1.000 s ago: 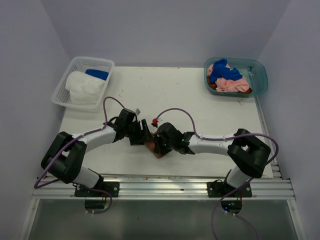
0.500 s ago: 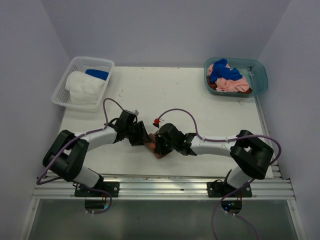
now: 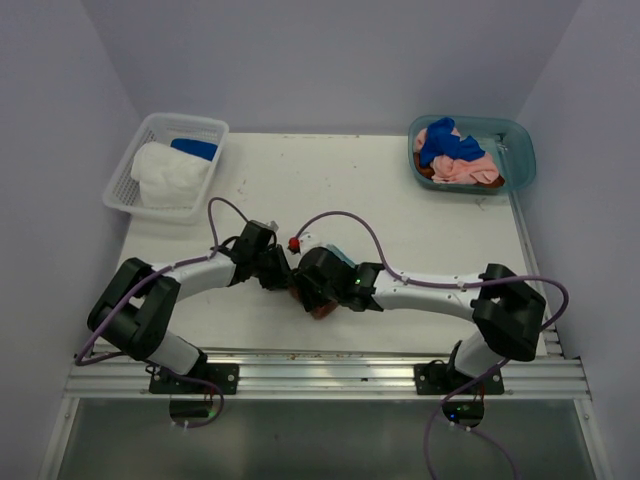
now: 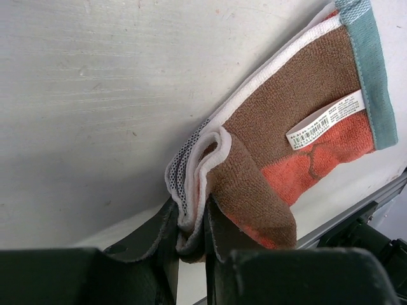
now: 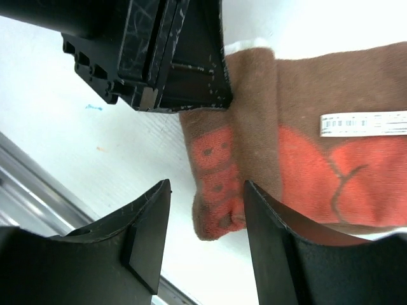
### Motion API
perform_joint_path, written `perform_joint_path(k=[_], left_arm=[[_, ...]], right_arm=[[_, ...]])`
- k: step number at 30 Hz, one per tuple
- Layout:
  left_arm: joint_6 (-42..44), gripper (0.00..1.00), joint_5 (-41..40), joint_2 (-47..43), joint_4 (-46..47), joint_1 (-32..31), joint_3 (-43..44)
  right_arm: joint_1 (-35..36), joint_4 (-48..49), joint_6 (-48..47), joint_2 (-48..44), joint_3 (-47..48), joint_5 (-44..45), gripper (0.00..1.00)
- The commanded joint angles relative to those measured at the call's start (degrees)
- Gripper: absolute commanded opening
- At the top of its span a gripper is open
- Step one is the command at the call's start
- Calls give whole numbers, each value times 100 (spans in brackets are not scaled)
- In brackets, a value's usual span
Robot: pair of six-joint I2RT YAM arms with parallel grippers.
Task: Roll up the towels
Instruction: Roll the towel
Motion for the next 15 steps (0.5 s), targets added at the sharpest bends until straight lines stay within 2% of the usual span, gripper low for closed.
perform_joint_path(k=[1, 6, 15], left_arm=[[-67, 12, -219, -142, -280, 8, 140], [-76, 12, -210, -142, -341, 8, 184], [-59, 12, -210, -186, -429, -1, 184]], right_arm=[[148, -548, -461, -41, 364, 871, 53], [491, -566, -752, 388, 610, 1109, 53], [544, -127, -989, 1031, 734, 1092, 51]])
